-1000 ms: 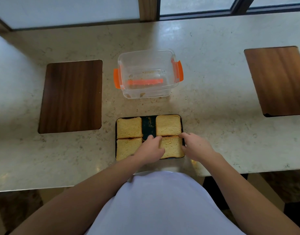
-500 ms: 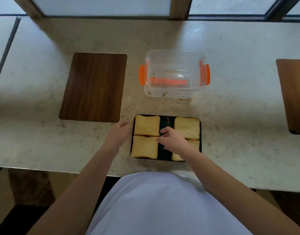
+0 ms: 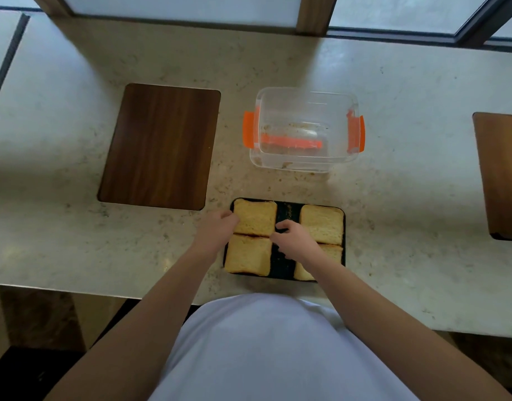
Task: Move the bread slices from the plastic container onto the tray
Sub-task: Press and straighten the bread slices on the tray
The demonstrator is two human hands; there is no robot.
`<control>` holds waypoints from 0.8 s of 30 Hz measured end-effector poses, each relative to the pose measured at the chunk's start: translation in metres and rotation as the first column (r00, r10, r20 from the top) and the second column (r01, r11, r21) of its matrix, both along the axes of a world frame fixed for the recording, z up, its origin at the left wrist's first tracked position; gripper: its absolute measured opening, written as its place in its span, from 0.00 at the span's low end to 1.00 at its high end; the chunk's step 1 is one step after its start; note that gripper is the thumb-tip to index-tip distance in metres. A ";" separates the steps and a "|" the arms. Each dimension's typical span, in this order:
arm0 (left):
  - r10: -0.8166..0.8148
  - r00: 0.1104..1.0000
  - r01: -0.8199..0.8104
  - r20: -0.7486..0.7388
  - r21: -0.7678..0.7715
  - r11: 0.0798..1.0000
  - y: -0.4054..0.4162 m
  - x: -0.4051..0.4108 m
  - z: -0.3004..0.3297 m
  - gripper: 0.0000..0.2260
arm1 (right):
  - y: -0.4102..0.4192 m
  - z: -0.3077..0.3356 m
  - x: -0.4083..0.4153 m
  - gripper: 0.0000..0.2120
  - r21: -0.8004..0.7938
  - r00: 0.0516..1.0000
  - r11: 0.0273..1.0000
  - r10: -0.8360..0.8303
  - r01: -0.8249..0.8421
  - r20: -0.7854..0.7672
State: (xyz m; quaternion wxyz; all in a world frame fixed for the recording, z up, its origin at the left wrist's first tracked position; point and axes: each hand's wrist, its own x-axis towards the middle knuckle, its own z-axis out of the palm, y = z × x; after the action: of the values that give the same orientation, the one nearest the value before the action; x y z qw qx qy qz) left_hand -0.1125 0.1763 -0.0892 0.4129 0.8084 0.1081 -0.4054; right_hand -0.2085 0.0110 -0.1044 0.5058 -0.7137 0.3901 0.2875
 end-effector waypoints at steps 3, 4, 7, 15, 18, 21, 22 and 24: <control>-0.020 1.000 0.020 -0.007 -0.021 1.000 -0.008 -0.003 0.000 0.17 | -0.004 0.002 -0.004 0.25 0.004 1.000 1.000 -0.025 0.025 -0.012; -0.023 1.000 0.023 -0.009 -0.019 1.000 -0.010 -0.004 0.001 0.17 | -0.005 0.003 -0.006 0.25 0.003 0.999 0.999 -0.034 0.034 -0.013; -0.035 0.999 0.034 -0.024 -0.043 0.999 -0.012 -0.005 0.000 0.07 | -0.008 0.008 -0.011 0.26 0.014 0.999 0.999 -0.045 0.045 -0.002; 0.049 0.998 -0.050 0.026 0.021 0.999 0.033 -0.024 -0.001 0.14 | 0.008 0.010 -0.029 0.12 0.068 0.998 0.998 0.013 -0.009 -0.055; 0.004 0.999 -0.004 -0.043 0.002 1.000 0.046 -0.036 -0.002 0.08 | 0.015 0.008 -0.034 0.14 0.061 0.998 0.997 0.047 -0.044 -0.046; -0.036 0.999 0.035 -0.027 -0.018 0.999 0.048 -0.044 -0.004 0.05 | 0.017 0.005 -0.036 0.11 0.085 0.997 0.994 0.068 -0.065 -0.024; -0.054 0.998 0.054 -0.022 -0.014 0.998 0.048 -0.045 -0.002 0.03 | 0.018 0.004 -0.037 0.10 0.089 0.997 0.994 0.070 -0.068 -0.017; -0.086 0.996 0.086 -0.026 -0.013 0.996 0.046 -0.046 -0.004 0.03 | 0.018 0.006 -0.039 0.06 0.084 0.998 0.994 0.069 -0.068 -0.013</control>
State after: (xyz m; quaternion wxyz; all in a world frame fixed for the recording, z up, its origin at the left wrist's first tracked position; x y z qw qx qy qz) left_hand -0.1589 0.2218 -0.0927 0.3985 0.8043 0.0763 -0.4342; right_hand -0.2477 0.0287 -0.0987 0.5220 -0.7026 0.3570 0.3261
